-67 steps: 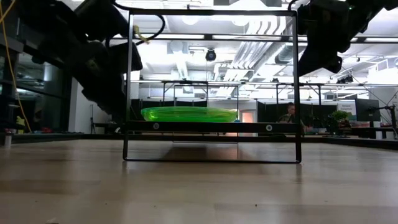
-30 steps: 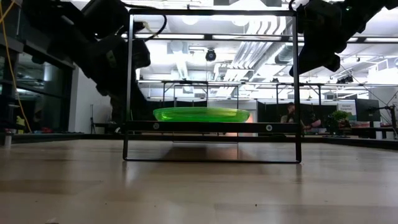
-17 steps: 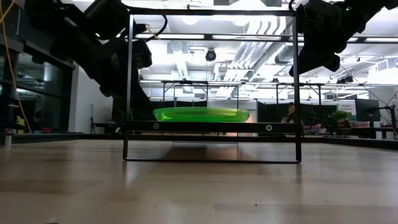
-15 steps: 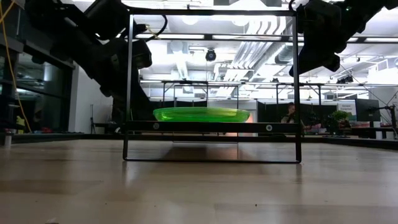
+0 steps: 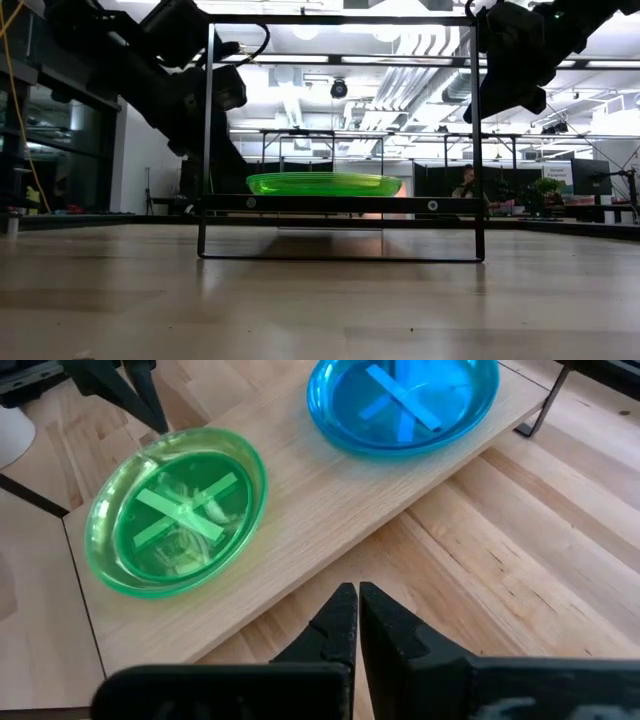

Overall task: Place and stack plates onto a shelf
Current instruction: Adjust the stacked green plates on the shelf

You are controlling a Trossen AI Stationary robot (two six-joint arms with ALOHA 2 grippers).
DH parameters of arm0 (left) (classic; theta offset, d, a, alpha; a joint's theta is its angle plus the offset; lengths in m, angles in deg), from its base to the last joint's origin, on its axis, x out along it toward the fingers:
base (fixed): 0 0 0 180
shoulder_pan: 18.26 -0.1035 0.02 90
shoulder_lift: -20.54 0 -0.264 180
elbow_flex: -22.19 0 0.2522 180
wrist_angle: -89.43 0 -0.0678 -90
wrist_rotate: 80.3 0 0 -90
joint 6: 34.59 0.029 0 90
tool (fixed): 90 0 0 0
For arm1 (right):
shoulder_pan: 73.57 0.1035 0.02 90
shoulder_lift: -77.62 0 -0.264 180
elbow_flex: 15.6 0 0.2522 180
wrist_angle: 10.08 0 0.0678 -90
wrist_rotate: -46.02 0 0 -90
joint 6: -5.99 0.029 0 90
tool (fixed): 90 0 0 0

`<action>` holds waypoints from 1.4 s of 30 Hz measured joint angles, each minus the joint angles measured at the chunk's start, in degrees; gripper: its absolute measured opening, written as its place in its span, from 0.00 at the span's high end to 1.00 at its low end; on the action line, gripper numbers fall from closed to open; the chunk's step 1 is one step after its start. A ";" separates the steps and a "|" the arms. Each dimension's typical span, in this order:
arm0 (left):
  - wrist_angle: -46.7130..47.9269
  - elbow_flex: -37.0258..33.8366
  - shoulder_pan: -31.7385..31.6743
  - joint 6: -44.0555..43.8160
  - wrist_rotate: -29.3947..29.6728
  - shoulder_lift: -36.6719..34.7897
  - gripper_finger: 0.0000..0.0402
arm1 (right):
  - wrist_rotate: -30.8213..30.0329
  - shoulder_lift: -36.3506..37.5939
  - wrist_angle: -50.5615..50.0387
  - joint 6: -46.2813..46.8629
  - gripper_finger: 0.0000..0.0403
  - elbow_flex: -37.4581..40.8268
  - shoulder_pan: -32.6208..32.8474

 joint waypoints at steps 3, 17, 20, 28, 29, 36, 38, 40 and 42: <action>-1.79 0.00 -0.70 1.22 -0.01 0.00 1.00 | 0.00 -0.02 0.02 0.00 1.00 0.00 0.00; 1.46 -0.04 -2.19 4.38 -0.74 -1.30 1.00 | -0.02 -0.02 0.11 0.42 1.00 0.00 0.00; 5.55 -0.03 -1.53 4.91 -1.93 -2.21 1.00 | -0.02 -0.02 0.15 0.42 1.00 0.00 0.00; 3.12 -0.07 1.34 4.11 -2.12 -0.09 1.00 | -0.33 -0.02 0.15 0.06 1.00 0.00 -0.01; 2.10 -0.04 1.73 3.60 -2.12 0.28 1.00 | -0.33 -0.04 0.15 0.01 1.00 0.00 -0.01; -1.73 0.00 3.11 2.27 -2.22 3.20 1.00 | -0.33 -0.04 0.14 0.02 1.00 0.00 -0.02; -2.31 0.00 3.20 2.18 -2.22 4.04 1.00 | -0.33 -0.04 0.13 0.02 1.00 0.00 0.00; -3.92 0.00 3.21 1.33 -2.20 4.83 1.00 | -0.33 -0.04 0.13 0.02 1.00 0.00 0.00; -6.82 0.02 3.23 0.79 -2.15 5.93 1.00 | -0.33 -0.05 0.11 0.06 1.00 0.00 -0.01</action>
